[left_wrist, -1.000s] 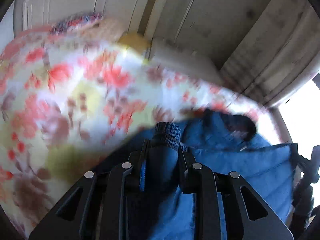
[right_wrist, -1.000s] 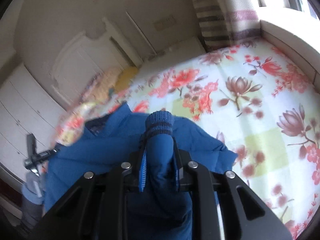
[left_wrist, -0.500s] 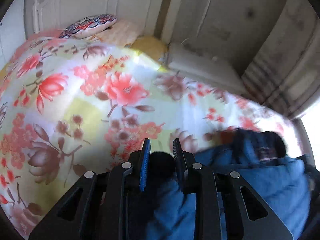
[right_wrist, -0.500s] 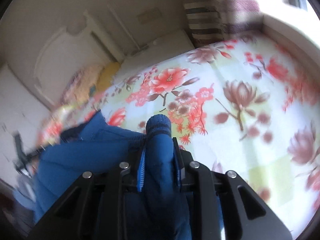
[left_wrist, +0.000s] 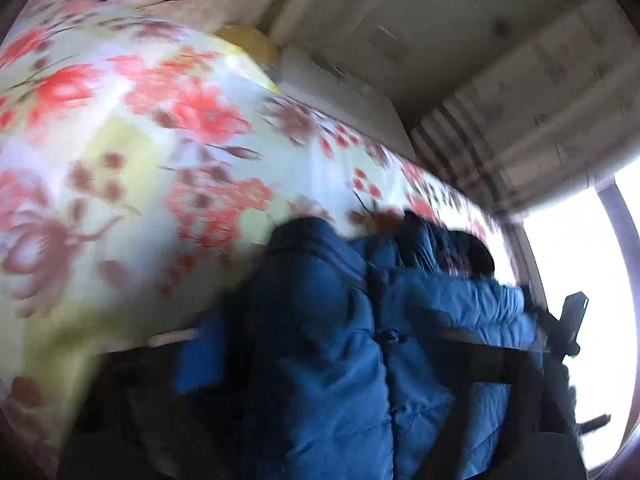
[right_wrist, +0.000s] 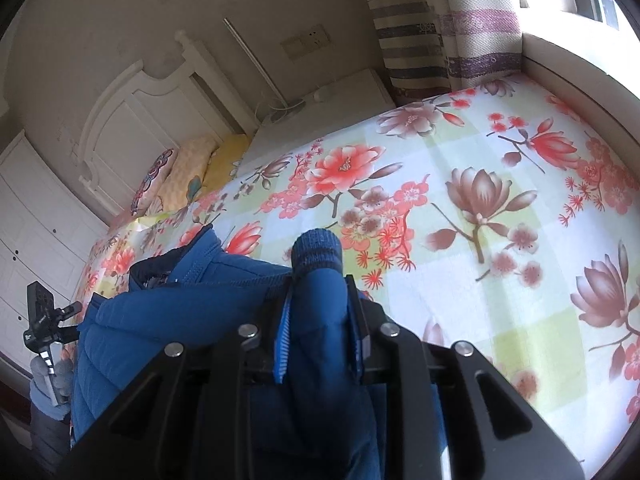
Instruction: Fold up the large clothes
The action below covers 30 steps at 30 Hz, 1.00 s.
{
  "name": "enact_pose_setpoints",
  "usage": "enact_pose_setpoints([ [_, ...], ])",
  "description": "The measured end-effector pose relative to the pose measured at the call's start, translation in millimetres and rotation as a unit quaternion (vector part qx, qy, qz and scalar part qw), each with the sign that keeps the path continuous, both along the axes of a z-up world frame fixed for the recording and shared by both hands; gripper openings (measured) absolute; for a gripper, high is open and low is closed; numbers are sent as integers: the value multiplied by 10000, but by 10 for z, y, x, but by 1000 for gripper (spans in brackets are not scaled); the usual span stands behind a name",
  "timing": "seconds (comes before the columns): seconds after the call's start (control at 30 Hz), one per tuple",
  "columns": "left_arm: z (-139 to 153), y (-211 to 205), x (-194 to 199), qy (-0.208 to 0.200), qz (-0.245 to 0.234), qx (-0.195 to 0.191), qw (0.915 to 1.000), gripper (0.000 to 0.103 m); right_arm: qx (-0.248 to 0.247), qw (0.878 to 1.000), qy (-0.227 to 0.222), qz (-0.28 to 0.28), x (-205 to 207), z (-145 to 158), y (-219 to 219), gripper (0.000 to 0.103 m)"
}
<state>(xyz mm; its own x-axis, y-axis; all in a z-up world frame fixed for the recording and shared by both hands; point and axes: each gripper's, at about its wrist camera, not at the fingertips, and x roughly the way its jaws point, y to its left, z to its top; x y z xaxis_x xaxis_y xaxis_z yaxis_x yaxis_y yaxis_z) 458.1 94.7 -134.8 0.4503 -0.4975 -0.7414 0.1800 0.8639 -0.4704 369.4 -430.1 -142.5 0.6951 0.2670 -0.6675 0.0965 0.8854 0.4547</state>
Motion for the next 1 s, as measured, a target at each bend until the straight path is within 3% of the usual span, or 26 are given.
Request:
enact_pose_setpoints([
  [0.07,144,-124,-77,-301,10,289,9991,17,-20,10000,-14,-6,-8,12,2,23],
  [0.13,442,-149,-196,-734,125,305,9968,16,-54,9999,-124,-38,-59,89,1,22],
  [0.2,684,-130,-206,-903,201,139,9956,16,25,9988,-458,-180,-191,315,-31,21],
  [0.3,659,-251,-11,-722,280,572,9954,16,139,9967,-704,-379,-206,532,-86,21],
  [0.37,319,-372,162,-236,255,1135,9929,17,-59,9982,-423,-413,-33,479,-35,21],
  [0.4,67,-411,215,72,275,1354,9904,25,-298,9988,-94,-368,80,348,31,21],
  [0.43,-46,-415,211,149,319,1458,9887,40,-458,9982,273,-285,168,164,99,22],
  [0.47,-89,-383,169,66,427,1465,9883,41,-504,9974,462,-239,189,41,156,30],
  [0.5,-63,-338,115,-3,568,1435,9880,47,-495,9972,494,-258,169,-23,155,33],
  [0.53,-14,-310,73,-51,691,1497,9863,59,-358,9981,413,-280,119,5,104,35],
  [0.6,215,-265,-77,-528,1108,1727,9773,63,-344,9985,285,-302,15,134,64,48],
  [0.67,624,-327,-339,-1350,1503,1807,9626,67,-698,9968,-82,-381,-120,432,90,53],
  [0.73,931,-548,-502,-1815,1348,1620,9606,84,-723,9953,-592,-262,-223,769,228,56],
  [0.8,1021,-1032,-508,-1858,814,1918,9602,89,-740,9935,-862,57,-205,943,486,56],
  [0.87,887,-1450,-437,-1691,328,2291,9580,91,-1094,9885,-821,640,-82,959,984,56],
  [0.93,660,-1693,-355,-1507,198,2642,9524,91,-1568,9805,-553,1042,54,830,1393,55],
  [1.0,285,-1897,-279,-1297,53,3202,9384,91,-1975,9712,-267,1305,185,598,1723,55],
])
